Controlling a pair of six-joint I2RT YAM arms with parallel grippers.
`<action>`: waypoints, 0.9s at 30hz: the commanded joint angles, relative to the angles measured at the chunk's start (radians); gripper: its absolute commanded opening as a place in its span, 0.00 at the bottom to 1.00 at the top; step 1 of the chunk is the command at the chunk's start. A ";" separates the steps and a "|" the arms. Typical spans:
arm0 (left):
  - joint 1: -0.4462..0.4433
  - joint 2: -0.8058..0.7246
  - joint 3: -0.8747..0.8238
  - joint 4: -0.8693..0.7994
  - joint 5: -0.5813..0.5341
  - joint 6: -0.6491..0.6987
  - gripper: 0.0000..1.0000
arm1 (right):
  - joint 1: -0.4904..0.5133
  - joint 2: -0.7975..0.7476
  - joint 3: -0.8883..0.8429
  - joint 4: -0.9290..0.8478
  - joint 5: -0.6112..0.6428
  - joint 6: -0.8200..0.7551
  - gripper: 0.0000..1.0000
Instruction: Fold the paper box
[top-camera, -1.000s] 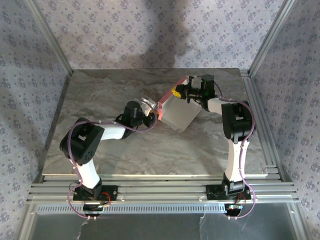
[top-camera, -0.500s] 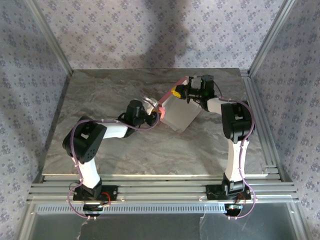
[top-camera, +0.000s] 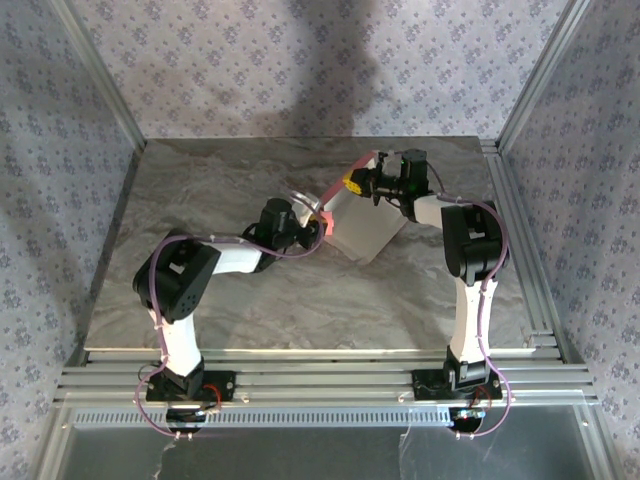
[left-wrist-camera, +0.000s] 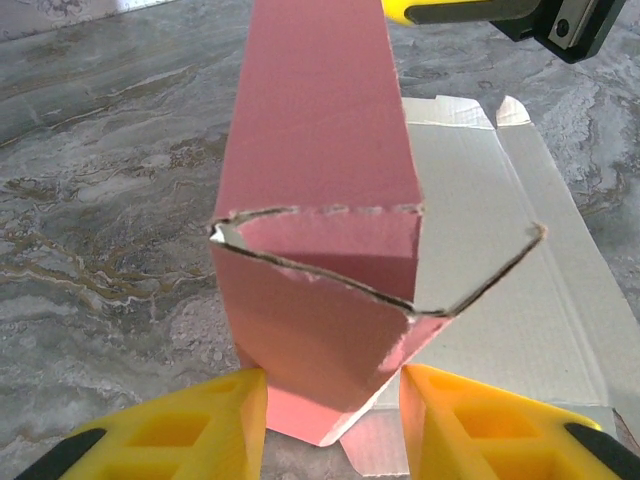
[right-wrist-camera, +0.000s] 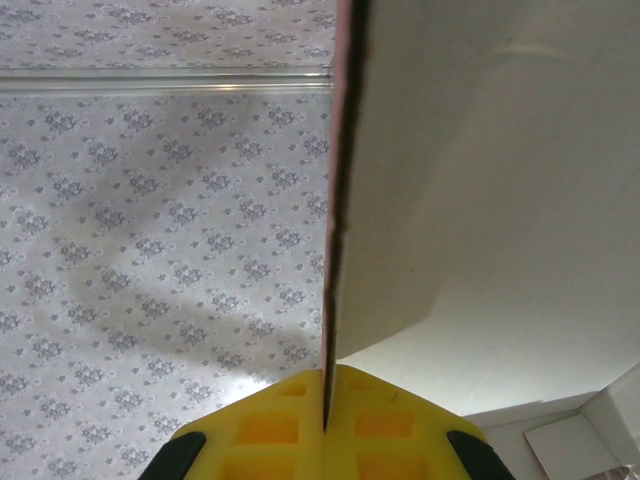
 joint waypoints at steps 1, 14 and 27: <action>-0.016 0.010 0.034 0.056 -0.039 -0.020 0.41 | 0.008 0.024 0.022 0.020 -0.006 0.012 0.00; -0.067 0.040 0.057 0.038 -0.274 -0.077 0.40 | 0.009 0.044 0.021 0.098 0.012 0.067 0.00; -0.101 0.099 0.139 -0.014 -0.415 -0.082 0.34 | 0.009 0.046 0.005 0.122 0.022 0.081 0.00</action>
